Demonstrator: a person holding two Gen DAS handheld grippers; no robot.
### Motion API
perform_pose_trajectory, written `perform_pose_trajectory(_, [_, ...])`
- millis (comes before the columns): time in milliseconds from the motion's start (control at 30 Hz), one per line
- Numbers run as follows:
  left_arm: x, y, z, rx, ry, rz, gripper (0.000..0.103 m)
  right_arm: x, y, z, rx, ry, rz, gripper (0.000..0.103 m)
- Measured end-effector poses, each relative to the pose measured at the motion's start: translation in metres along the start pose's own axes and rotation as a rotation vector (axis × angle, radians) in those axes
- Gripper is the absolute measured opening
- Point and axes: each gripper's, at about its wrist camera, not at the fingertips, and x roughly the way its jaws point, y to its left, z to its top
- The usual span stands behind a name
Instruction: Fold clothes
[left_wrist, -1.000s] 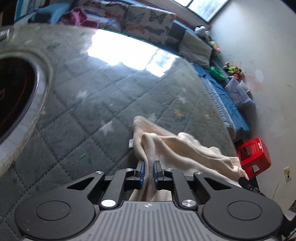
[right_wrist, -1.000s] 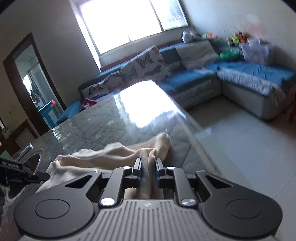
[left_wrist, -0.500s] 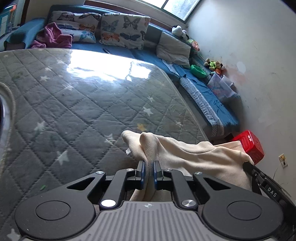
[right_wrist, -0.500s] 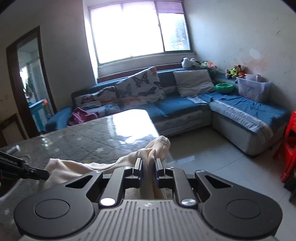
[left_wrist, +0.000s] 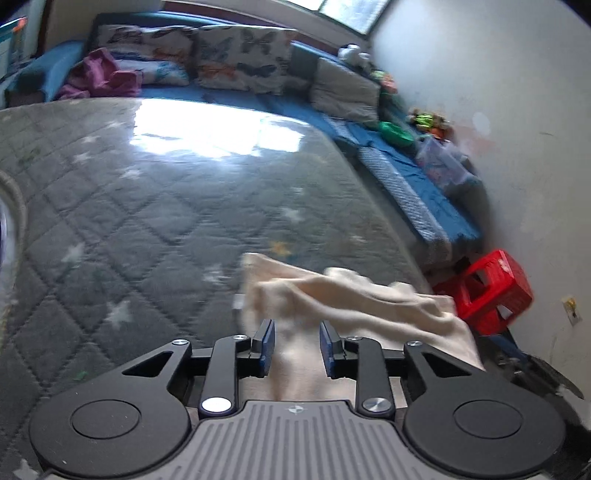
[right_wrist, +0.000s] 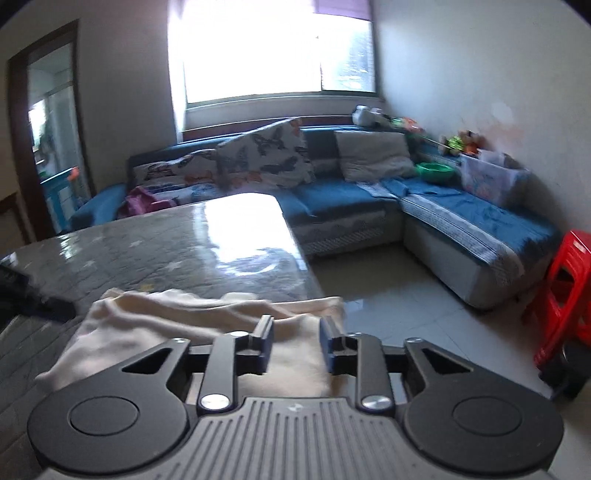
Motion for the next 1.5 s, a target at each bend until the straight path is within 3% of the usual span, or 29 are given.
perform_pose_trajectory(167, [0.006, -0.021, -0.015, 0.065, 0.029, -0.068, 0.036, -0.003, 0.015, -0.01, -0.032, 0.02, 0.04, 0.042])
perform_pose_trajectory(400, [0.019, -0.03, -0.039, 0.138, 0.065, -0.075, 0.038, 0.002, 0.023, -0.032, -0.075, 0.074, 0.024, 0.049])
perform_pose_trajectory(467, [0.018, -0.03, -0.041, 0.153, 0.057, -0.075, 0.044, 0.0, 0.027, -0.027, -0.087, 0.074, 0.031, 0.052])
perform_pose_trajectory(667, [0.014, -0.032, -0.044, 0.204, 0.037, -0.073, 0.047, 0.012, 0.034, 0.006, -0.1, 0.07, 0.084, 0.054])
perform_pose_trajectory(967, [0.015, -0.031, -0.049, 0.253, 0.037, -0.081, 0.05, 0.083, 0.063, 0.029, -0.169, 0.192, 0.13, 0.054])
perform_pose_trajectory(1333, [0.016, -0.029, -0.051, 0.28, 0.046, -0.113, 0.056, 0.119, 0.083, 0.037, -0.189, 0.203, 0.126, 0.068])
perform_pose_trajectory(1500, [0.014, -0.027, -0.049, 0.284, 0.043, -0.119, 0.056, 0.121, 0.091, 0.038, -0.224, 0.198, 0.127, 0.08])
